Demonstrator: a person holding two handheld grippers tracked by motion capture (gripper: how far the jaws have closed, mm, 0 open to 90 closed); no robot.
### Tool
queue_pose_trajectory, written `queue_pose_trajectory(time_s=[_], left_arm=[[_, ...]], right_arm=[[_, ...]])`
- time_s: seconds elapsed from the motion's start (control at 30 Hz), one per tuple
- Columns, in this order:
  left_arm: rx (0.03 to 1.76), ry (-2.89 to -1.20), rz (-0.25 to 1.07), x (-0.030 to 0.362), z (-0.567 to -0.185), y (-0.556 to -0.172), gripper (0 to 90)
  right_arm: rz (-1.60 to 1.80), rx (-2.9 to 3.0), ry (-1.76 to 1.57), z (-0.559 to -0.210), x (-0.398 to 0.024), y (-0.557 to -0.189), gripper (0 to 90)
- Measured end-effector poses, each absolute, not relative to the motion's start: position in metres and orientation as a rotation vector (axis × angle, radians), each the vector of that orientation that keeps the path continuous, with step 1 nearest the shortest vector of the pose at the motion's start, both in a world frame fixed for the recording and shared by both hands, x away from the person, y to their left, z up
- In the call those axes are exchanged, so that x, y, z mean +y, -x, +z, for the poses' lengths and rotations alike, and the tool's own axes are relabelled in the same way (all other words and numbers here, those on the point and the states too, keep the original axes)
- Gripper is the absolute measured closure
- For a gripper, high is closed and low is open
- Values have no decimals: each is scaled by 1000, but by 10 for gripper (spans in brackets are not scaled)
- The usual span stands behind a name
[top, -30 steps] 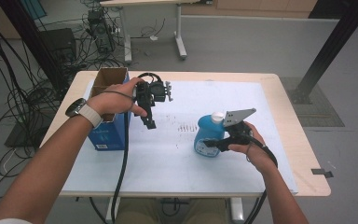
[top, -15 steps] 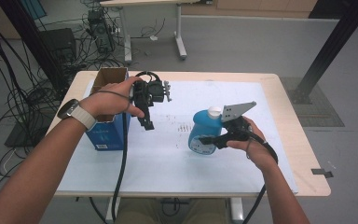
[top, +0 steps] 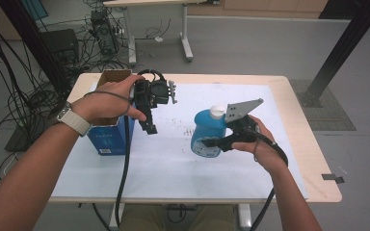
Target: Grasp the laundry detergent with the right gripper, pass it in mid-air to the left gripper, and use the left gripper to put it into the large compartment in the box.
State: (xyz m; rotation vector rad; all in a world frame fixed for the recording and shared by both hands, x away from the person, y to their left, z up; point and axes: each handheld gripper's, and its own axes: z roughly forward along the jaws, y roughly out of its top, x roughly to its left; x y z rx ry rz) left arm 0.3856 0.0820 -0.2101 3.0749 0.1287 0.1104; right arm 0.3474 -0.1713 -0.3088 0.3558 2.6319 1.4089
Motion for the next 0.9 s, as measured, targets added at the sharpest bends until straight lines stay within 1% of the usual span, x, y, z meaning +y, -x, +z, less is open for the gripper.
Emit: queue_pose_trajectory(time_s=[0.4,0.9], left_arm=[[97,-3094,52,75,-191,-376,114],[66,-3101,22,73,-177,-378,90]], right_arm=[[1379,2695,-297,-294,-159,-350,440],[1364,2758,-248,-291,-137,-360,439]])
